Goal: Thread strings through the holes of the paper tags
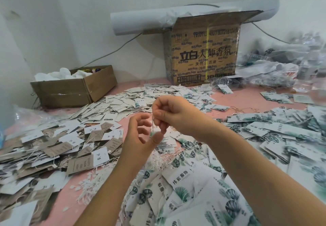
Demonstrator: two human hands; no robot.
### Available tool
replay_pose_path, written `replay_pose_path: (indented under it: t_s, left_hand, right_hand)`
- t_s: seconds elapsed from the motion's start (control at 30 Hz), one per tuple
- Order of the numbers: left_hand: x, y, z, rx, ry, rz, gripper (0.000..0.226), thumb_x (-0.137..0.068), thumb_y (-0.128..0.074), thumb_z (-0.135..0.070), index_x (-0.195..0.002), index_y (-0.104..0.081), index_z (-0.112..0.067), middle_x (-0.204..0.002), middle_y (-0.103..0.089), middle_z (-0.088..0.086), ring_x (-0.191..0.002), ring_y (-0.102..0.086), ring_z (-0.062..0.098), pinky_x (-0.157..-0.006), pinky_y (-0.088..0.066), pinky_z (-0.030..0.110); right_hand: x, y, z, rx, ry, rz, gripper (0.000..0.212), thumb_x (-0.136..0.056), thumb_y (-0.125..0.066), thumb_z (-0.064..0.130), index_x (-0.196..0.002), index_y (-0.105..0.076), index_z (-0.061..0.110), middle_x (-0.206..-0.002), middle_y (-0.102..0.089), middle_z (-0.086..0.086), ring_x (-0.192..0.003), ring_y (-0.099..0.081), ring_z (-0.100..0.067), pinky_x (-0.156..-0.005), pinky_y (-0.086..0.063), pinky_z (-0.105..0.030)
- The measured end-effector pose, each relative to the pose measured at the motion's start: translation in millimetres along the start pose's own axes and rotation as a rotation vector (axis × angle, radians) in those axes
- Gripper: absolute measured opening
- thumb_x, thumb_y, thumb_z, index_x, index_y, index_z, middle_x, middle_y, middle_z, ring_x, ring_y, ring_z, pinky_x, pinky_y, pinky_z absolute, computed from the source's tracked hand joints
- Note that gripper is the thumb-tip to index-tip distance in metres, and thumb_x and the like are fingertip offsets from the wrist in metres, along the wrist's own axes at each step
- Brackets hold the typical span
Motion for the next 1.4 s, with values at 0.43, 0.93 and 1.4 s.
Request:
replay_pose_path:
  t_s: [0.43,0.93,1.4]
  left_hand:
    - [-2.1,25.3,-7.2,0.162,-0.008,-0.201,0.044,-0.071,-0.074,-0.014,-0.084,-0.055,-0.051,-0.082,-0.068,-0.009,-0.067,-0.065,-0.002,-0.047,-0.051,0.018]
    - [-6.4,32.0,-19.3,0.549,0.065,-0.336,0.032,-0.071,-0.069,-0.009,-0.094,-0.056,-0.027,-0.074,-0.070,-0.010,-0.066,-0.066,0.008,-0.054,-0.056,0.031]
    - [-5.5,20.0,-24.1,0.578,0.172,-0.184,0.042,-0.063,-0.067,-0.024,-0.104,-0.059,-0.025,-0.077,-0.071,-0.003,-0.067,-0.067,0.013,-0.057,-0.058,0.035]
  right_hand:
    - [2.0,44.4,1.8,-0.102,0.103,-0.350,0.018,-0.089,-0.052,-0.004,-0.080,-0.055,0.011,-0.064,-0.062,-0.002,-0.056,-0.057,-0.011,-0.057,-0.051,-0.021]
    - [-5.6,-7.4,-17.1,-0.043,-0.075,-0.004,0.009,-0.086,-0.059,-0.001,-0.087,-0.060,0.008,-0.070,-0.067,0.002,-0.058,-0.064,-0.004,-0.059,-0.052,-0.017]
    - [-0.4,-13.2,-17.2,-0.203,-0.155,0.111,0.014,-0.092,-0.048,-0.001,-0.094,-0.062,-0.004,-0.080,-0.066,-0.014,-0.065,-0.064,-0.017,-0.068,-0.057,-0.029]
Point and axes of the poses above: each hand's wrist, its own x-axis away from the middle knuckle, its own y-axis out of the back of the hand, z = x × y, the point moved 7 cm from there along -x, towards the middle knuckle
